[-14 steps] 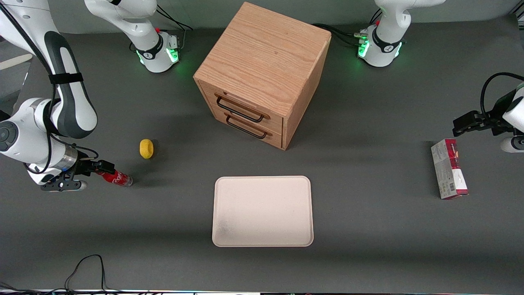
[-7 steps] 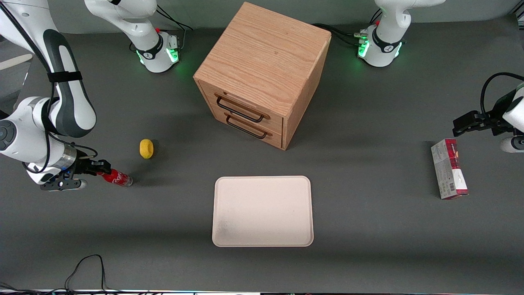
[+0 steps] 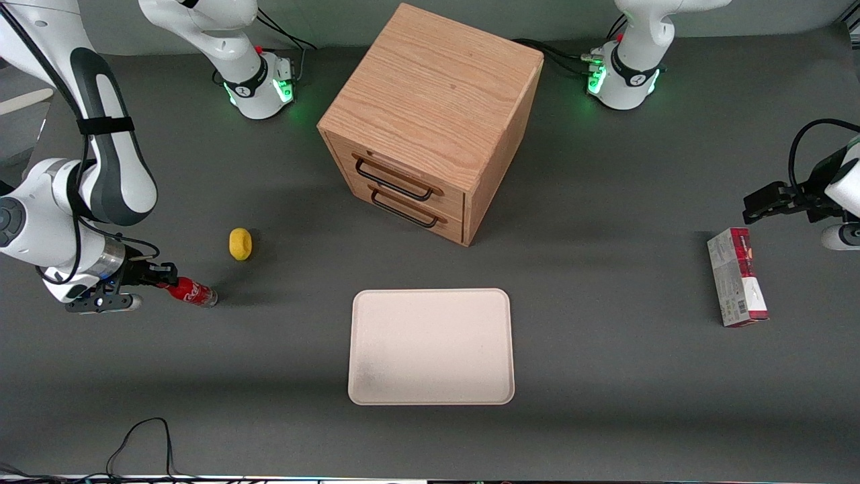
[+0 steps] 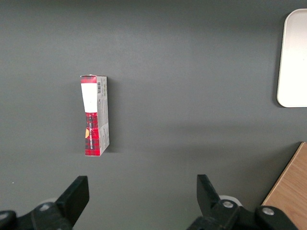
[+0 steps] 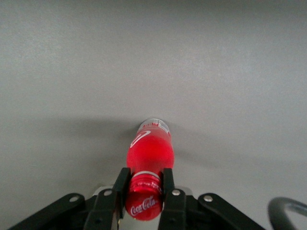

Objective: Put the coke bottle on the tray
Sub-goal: 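Close the right gripper on the bottle's cap end, then lift the bottle and carry it toward the cream tray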

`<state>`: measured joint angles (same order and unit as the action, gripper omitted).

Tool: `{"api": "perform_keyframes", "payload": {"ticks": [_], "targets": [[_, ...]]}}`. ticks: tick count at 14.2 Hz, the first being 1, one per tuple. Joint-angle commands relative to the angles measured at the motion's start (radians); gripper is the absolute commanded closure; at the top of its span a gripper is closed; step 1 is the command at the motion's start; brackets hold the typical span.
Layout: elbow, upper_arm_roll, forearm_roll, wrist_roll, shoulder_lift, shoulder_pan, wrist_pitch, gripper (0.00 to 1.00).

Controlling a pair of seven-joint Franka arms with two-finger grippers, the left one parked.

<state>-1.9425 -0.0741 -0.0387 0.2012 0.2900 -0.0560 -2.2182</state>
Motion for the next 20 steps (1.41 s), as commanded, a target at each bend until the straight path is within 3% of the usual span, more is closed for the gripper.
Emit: {"api": "perform_keyframes", "payload": {"ticks": [1, 6, 8, 13, 17, 20], "targets": [[0.205, -0.006, -0.01, 0.041, -0.011, 0.015, 0.222, 1.0], [0.662, -0.004, 0.028, 0.04, 0.0, 0.022, 0.703, 1.0], [0.767, -0.004, 0.029, 0.04, -0.002, 0.022, 0.805, 1.0], [0.879, 0.0, 0.029, 0.034, 0.053, 0.086, 0.816, 1.0], [1.137, -0.001, 0.033, 0.027, 0.288, 0.24, 0.754, 1.0], [1.154, -0.004, 0.081, 0.018, 0.351, 0.382, 0.652, 1.0]]}}
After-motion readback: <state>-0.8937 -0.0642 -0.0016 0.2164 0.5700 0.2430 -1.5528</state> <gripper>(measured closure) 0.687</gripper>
